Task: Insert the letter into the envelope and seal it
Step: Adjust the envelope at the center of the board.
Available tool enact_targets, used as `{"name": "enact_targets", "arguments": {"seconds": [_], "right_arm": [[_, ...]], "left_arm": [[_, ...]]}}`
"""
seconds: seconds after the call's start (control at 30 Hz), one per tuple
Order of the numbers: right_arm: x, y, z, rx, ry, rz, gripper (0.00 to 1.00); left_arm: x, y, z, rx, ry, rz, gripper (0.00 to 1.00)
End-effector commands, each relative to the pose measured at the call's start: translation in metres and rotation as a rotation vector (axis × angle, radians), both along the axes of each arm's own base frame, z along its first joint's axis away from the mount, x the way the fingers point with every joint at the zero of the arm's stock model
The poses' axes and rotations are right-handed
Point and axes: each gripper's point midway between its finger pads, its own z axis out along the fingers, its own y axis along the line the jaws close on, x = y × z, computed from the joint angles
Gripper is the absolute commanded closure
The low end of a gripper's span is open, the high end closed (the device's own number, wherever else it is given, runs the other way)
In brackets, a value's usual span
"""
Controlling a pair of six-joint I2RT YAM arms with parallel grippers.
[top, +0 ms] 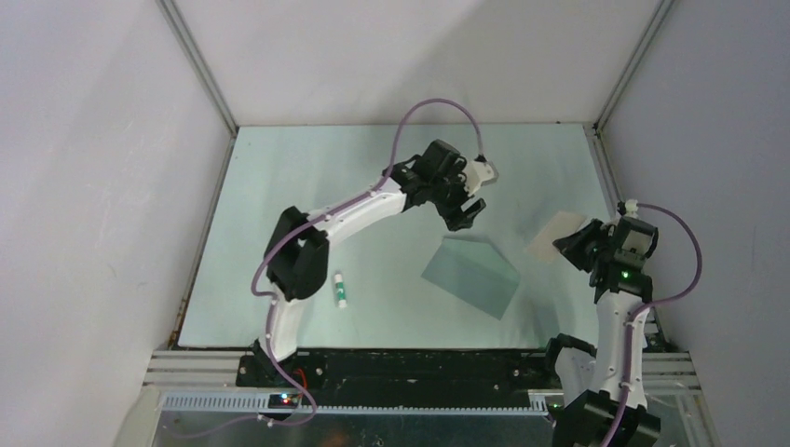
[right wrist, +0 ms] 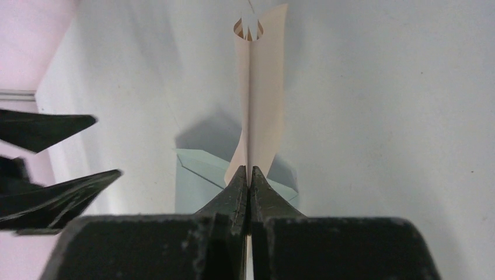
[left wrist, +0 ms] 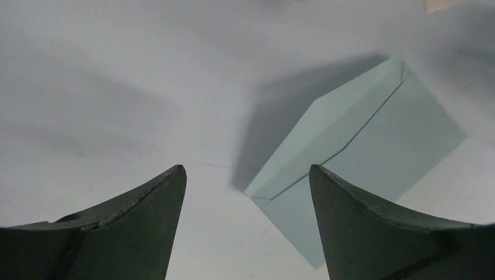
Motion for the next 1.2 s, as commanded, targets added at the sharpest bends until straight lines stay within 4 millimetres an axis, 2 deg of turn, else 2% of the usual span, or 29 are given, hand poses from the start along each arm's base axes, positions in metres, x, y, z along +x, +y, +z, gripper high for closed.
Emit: {"name": "enact_targets", "arguments": {"seconds": [0.0, 0.07, 0.13, 0.33, 0.43, 0.53, 0.73, 0.93, 1.17], "right_arm": [[-0.001, 0.010, 0.027, 0.058, -0.063, 0.030, 1.00], [-0.002, 0.012, 0.030, 0.069, -0.070, 0.037, 1.00], [-0.003, 0.015, 0.031, 0.078, -0.071, 0.044, 1.00], [-0.009, 0.021, 0.031, 0.098, -0.061, 0.064, 1.00], [-0.011, 0.022, 0.030, 0.098, -0.057, 0.070, 1.00], [-0.013, 0.023, 0.031, 0.092, -0.060, 0.071, 1.00], [-0.016, 0.024, 0.035, 0.103, -0.067, 0.058, 1.00], [-0.018, 0.026, 0.037, 0.107, -0.071, 0.059, 1.00], [-0.018, 0.026, 0.036, 0.108, -0.068, 0.063, 1.00]], "left_arm": [[-0.017, -0.021, -0.019, 0.107, -0.132, -0.278, 0.15], [-0.019, -0.029, -0.033, 0.136, -0.133, -0.312, 0.15], [-0.018, -0.037, -0.030, 0.122, -0.132, -0.341, 0.14], [-0.039, -0.049, -0.042, 0.091, -0.042, -0.462, 0.13], [-0.036, -0.056, -0.052, 0.097, -0.040, -0.434, 0.12], [-0.034, -0.057, -0.067, 0.128, -0.028, -0.414, 0.11], [-0.032, -0.060, -0.069, 0.129, -0.007, -0.392, 0.08], [-0.045, -0.053, -0.084, 0.149, 0.073, -0.388, 0.05], [-0.055, -0.058, -0.093, 0.119, 0.157, -0.367, 0.09]]}}
